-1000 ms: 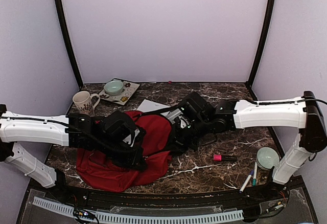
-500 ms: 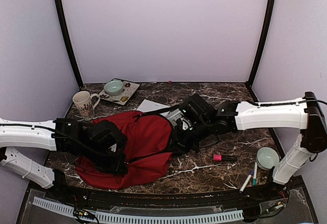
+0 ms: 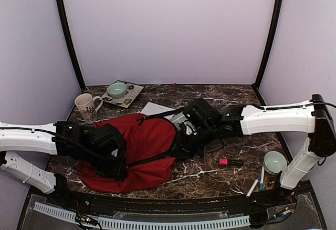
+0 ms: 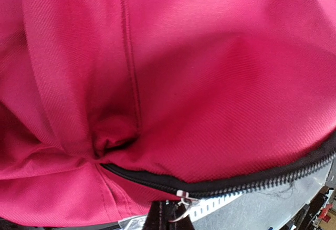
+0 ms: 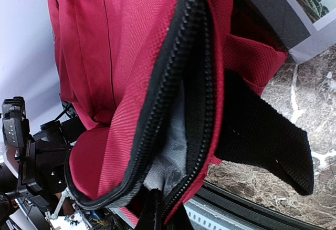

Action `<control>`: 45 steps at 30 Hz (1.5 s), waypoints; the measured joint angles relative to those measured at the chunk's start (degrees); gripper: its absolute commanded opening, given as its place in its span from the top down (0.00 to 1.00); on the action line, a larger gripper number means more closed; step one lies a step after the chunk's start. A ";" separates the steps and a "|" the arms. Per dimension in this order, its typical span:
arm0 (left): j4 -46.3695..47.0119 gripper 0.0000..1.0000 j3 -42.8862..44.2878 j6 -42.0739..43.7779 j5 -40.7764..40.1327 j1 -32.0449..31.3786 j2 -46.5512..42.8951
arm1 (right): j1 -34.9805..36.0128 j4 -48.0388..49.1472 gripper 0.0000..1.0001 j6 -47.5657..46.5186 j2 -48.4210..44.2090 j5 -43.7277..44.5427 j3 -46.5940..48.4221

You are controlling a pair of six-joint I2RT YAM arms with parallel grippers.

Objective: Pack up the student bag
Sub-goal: Unzip the largest pocket of the student bag, then put down the student bag at the center of the board.

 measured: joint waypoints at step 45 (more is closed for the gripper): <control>-9.79 0.84 4.07 11.15 -3.43 0.02 7.67 | 1.57 -13.29 0.49 -12.63 11.26 3.43 11.26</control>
